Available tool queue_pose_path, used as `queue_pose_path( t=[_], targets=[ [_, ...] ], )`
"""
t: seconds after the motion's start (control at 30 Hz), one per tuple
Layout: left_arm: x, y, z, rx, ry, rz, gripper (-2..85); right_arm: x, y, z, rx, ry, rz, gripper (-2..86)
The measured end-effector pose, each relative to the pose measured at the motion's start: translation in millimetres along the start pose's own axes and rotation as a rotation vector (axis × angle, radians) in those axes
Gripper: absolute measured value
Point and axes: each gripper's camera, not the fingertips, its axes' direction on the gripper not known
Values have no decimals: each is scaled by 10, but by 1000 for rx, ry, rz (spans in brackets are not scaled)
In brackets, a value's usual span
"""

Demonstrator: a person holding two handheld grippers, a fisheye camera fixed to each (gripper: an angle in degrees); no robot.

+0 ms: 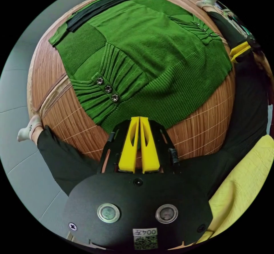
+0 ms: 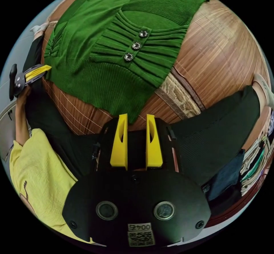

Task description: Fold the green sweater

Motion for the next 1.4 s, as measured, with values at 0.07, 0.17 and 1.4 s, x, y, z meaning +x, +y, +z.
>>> queue_pose_path(
  t=[0.07, 0.17, 1.4],
  targets=[
    [-12, 27, -1, 7, 2, -1, 6, -123, -123, -40, -11, -24, -23, 72],
    [-126, 94, 9, 27, 63, -39, 5, -303, -208, -39, -63, 90, -39, 49],
    [-394, 95, -55, 26, 142, -101, 4, -917, 74, -157, 70, -13, 23, 38]
  ],
)
